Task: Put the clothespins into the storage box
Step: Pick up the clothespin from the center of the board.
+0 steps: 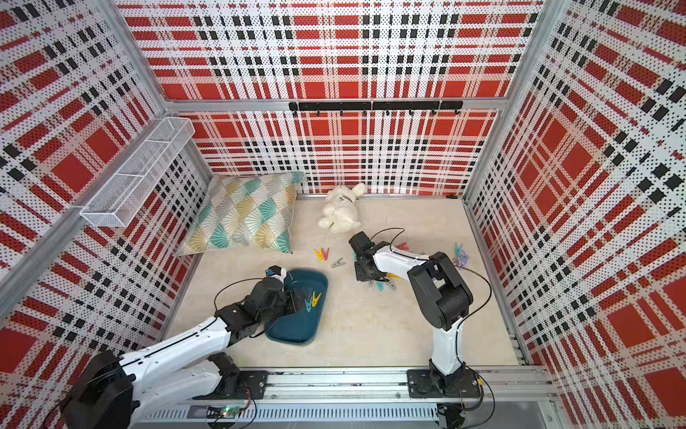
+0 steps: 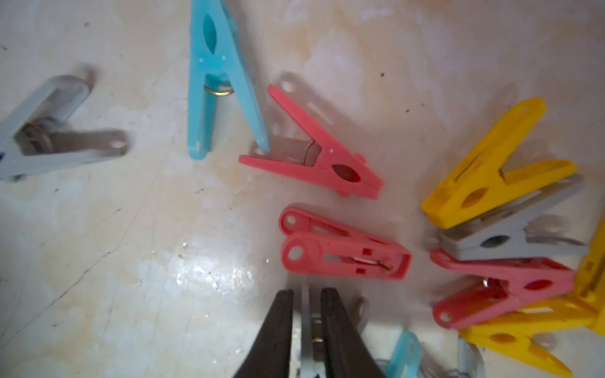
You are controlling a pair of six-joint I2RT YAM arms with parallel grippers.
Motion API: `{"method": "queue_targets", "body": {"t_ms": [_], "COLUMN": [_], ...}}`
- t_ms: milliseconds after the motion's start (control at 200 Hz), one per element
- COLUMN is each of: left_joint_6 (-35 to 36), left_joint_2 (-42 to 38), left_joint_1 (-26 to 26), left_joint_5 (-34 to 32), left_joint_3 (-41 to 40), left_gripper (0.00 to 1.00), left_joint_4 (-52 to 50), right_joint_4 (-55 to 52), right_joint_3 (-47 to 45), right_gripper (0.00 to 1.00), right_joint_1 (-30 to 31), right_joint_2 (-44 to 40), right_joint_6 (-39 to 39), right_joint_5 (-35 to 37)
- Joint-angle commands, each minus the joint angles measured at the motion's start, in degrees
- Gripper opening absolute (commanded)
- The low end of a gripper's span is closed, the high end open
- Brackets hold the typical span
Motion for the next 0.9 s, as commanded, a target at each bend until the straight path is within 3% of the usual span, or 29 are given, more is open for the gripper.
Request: {"method": "queue_targets", "body": {"t_ms": [0,351,892], "left_joint_6": [0.0,0.1,-0.3], "left_joint_2": [-1.4,-4.4,-0.4], "left_joint_1": [0.0,0.7,0.6], "left_joint_5": [-0.8,0.7,10.9], "left_joint_3": [1.7,3.0,2.1], "left_gripper": [0.42,0.43,0.47], "left_joint_4": [-0.6,1.9,17.2], "right_joint_4": [1.1,2.2,5.3], "right_joint_3": [-0.3,-0.7,2.8], "right_gripper": [0.2,0.04,0.0], "right_joint_1": [-0.1,-0.1,-0.1], "right_joint_2": [0.7,-2.9,-12.1], "right_joint_6": [-0.1,1.3,8.0], "right_joint_5": [0.4,-4.7,-28.1]}}
